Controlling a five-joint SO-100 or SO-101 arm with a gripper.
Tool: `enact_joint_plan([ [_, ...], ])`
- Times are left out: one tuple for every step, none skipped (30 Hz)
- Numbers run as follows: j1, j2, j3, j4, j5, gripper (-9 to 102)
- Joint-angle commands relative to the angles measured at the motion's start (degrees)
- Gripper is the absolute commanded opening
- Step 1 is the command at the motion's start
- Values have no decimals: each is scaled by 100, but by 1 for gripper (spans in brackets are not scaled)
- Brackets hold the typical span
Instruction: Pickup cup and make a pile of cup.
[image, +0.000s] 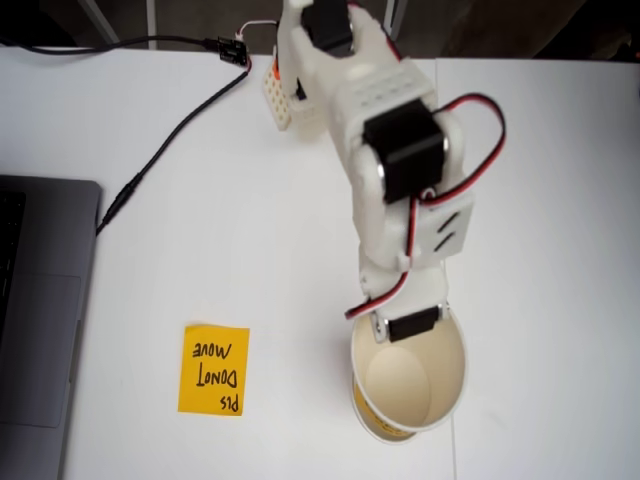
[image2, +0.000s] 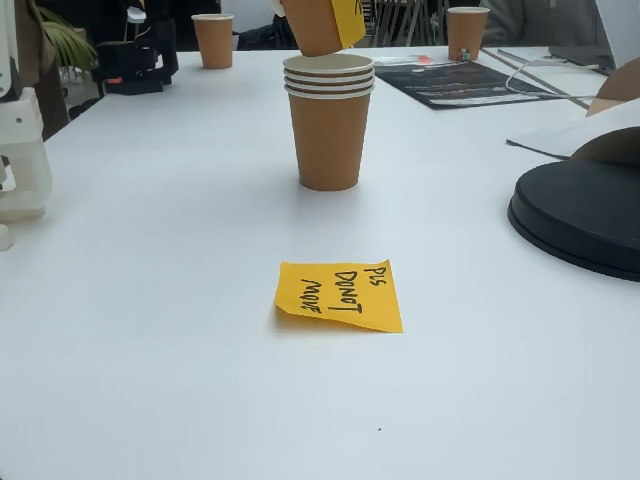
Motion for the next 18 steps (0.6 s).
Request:
enact_joint_plan([
  [-35, 105, -272, 18, 44, -7],
  [-35, 105, -229, 18, 44, -7],
  [-35, 105, -158, 18, 44, -7],
  [-35, 105, -70, 18, 44, -7],
  [-35, 132, 0, 18, 44, -7],
  [-35, 141, 18, 18, 44, -7],
  [-35, 141, 44, 18, 44, -7],
  [-35, 141, 62, 18, 44, -7],
  [-35, 141, 79, 18, 44, -7],
  [-35, 149, 105, 18, 44, -7],
  [-35, 149, 97, 18, 44, -7],
  [-35, 149, 79, 18, 44, -7],
  [-35, 149, 79, 18, 44, -7],
  [-35, 141, 132, 18, 44, -7],
  [-35, 132, 149, 18, 44, -7],
  [-35, 123, 149, 18, 44, -7],
  [-35, 114, 114, 18, 44, -7],
  [-35, 114, 97, 18, 44, -7],
])
